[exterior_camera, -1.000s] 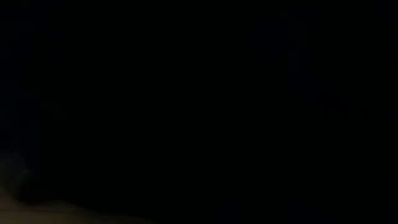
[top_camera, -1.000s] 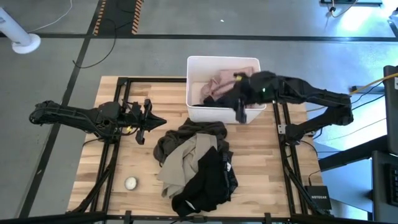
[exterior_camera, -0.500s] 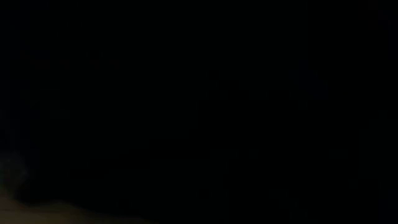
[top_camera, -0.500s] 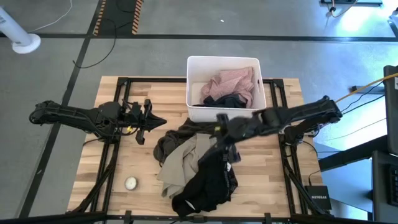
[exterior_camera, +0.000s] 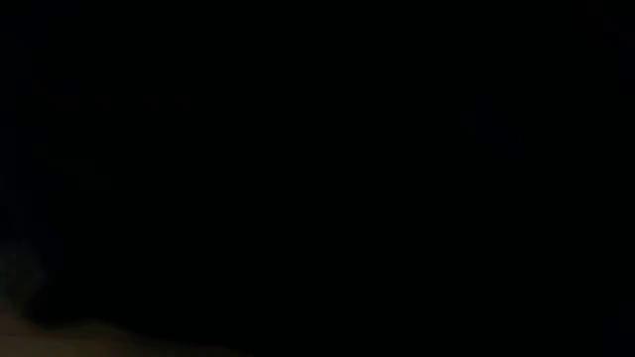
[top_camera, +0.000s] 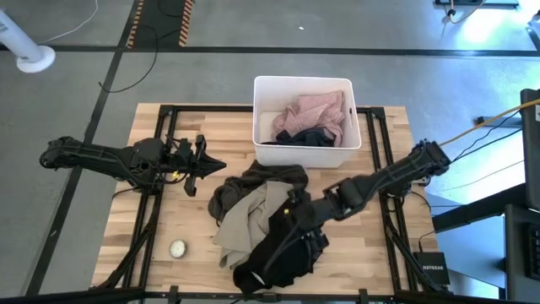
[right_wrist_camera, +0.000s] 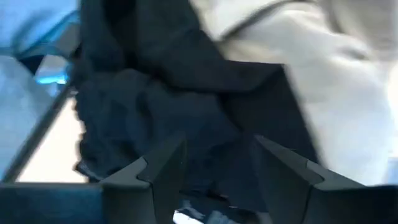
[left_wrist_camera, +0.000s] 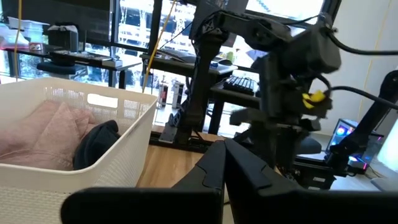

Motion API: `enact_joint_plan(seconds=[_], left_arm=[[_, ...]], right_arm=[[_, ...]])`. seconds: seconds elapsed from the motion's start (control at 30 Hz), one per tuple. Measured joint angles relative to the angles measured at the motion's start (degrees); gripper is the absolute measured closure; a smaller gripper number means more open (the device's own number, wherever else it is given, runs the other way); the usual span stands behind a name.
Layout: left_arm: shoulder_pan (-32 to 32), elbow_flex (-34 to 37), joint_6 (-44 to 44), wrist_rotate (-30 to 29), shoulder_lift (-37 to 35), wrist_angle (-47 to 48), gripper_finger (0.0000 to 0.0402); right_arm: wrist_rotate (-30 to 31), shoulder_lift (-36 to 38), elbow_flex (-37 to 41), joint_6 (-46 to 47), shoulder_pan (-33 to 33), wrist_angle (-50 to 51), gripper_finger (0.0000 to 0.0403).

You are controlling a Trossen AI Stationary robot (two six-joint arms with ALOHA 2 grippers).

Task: Sort clothes
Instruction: Put the black boxer shorts into the white laundry bin

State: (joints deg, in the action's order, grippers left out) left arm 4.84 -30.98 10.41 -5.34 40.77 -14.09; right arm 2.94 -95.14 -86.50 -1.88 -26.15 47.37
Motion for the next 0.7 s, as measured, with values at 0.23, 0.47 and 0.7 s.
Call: enact_joint_plan(seconds=[0.23,0.47,0.7], left_arm=[[0.0,0.0,0.1,0.0,0.0,0.0,0.0402],[0.0,0.0,0.1,0.0,0.0,0.0,0.0402],[0.0,0.0,0.1,0.0,0.0,0.0,0.0402]], right_arm=[[-0.7,-3.2,0.0,0.1,-3.2,-1.0,0.0205],[1.1,-7.2,0.0,0.0,-4.0,-1.4,0.0205],[9.3,-11.0,0.0,-0.1,-3.8,-4.3,0.0205]])
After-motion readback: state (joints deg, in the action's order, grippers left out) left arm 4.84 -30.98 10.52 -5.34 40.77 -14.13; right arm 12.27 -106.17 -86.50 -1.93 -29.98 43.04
